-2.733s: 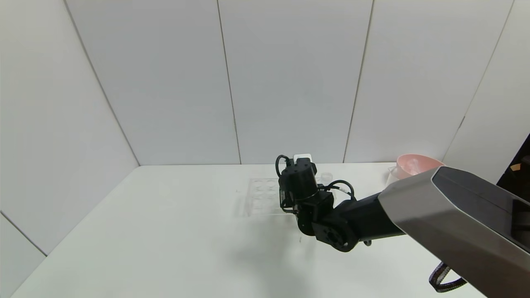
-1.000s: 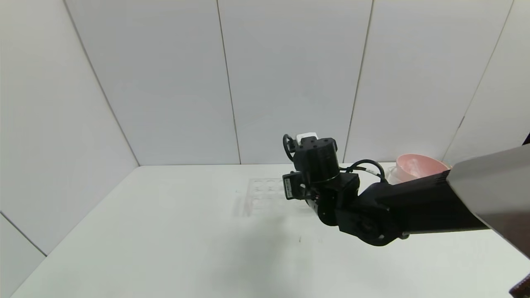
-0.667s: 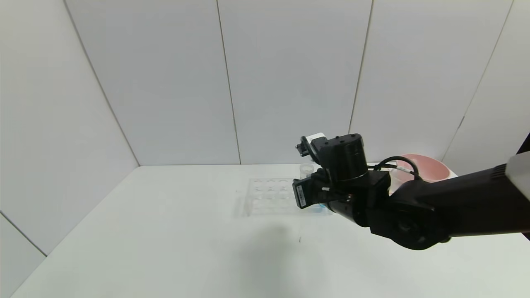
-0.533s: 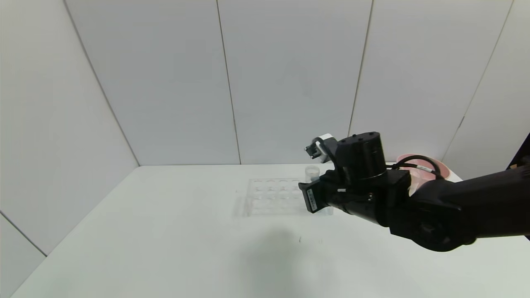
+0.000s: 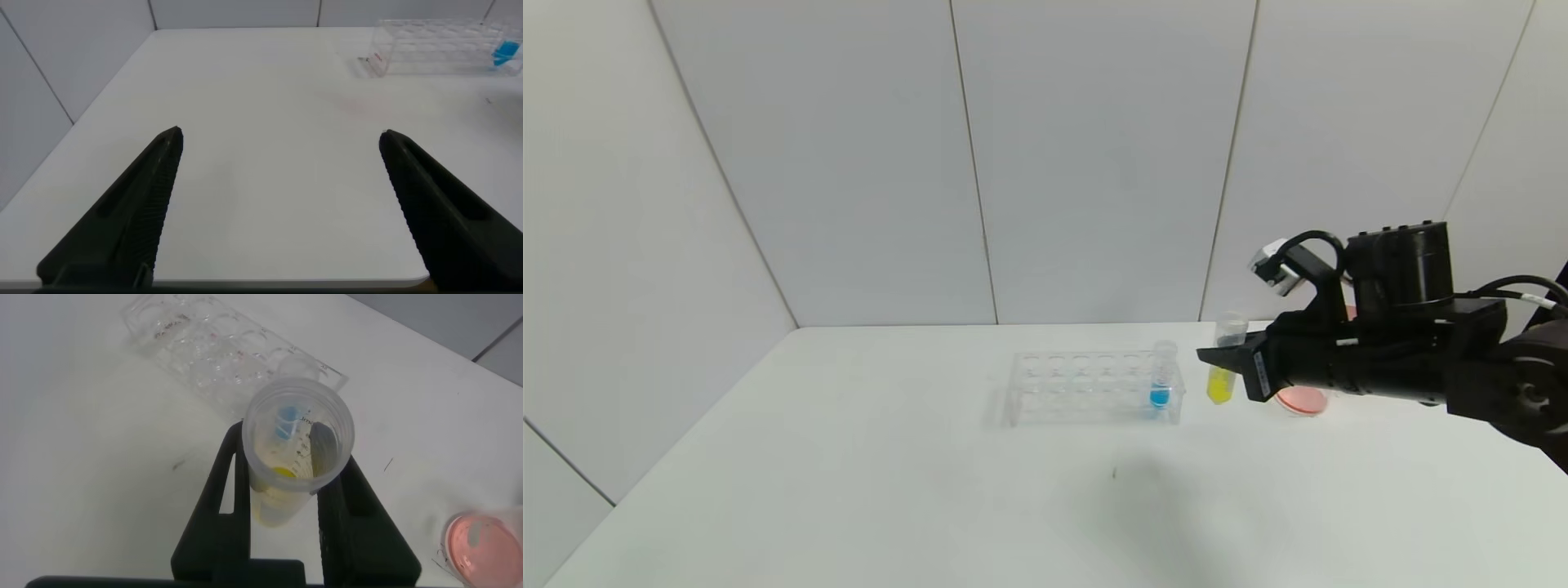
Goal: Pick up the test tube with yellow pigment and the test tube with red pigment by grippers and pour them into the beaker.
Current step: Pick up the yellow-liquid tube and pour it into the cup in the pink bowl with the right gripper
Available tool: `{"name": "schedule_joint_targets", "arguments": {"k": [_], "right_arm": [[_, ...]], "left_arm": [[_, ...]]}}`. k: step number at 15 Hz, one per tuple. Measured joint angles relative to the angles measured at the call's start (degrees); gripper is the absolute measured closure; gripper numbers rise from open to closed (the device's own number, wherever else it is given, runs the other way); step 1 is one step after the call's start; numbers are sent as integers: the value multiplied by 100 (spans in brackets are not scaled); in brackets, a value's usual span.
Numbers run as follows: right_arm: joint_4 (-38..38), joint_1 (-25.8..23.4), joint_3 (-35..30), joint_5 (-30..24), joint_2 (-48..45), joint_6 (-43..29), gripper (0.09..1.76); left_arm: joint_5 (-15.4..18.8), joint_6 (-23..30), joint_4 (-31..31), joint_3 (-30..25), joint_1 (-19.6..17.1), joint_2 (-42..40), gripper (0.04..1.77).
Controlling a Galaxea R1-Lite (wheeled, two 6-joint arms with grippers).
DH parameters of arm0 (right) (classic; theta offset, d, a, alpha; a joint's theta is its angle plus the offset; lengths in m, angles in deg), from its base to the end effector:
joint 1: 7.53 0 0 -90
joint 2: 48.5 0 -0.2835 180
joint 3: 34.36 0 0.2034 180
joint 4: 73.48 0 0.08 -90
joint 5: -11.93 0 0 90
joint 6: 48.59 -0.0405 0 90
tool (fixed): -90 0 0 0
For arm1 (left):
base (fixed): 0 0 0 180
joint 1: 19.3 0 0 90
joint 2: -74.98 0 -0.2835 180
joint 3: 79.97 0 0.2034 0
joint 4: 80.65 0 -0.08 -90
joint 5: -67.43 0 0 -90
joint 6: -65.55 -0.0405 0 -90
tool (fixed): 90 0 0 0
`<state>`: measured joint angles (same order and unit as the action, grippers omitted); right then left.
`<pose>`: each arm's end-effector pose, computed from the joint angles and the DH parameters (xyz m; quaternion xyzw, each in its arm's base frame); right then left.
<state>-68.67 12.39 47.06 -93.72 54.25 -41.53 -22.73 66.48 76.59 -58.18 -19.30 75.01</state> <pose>0.3337 0.1325 0.1501 -0.0655 0.2072 0.3109 0.9253 0.0259 0.0001 0.0734 -0.0081 0.0087 0.0015 0.9999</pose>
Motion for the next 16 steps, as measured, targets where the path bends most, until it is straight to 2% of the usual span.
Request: {"name": "schedule_joint_targets", "arguments": {"k": [3,7,11,16], "right_arm": [[44,-959,221,-1223,-61,176,132],[315,-2167,1002,-1959,173,616,132],[1369,-2976,1807,-2961,430,1143,132],[3304,-3618,2859,-3301,730,2888,132]], "left_arm": [[2,2,0,0,0,0,9],[0,2,-2,0,0,0,9],[2,2,0,0,0,0,9],[0,2,0,0,0,0,9]]}}
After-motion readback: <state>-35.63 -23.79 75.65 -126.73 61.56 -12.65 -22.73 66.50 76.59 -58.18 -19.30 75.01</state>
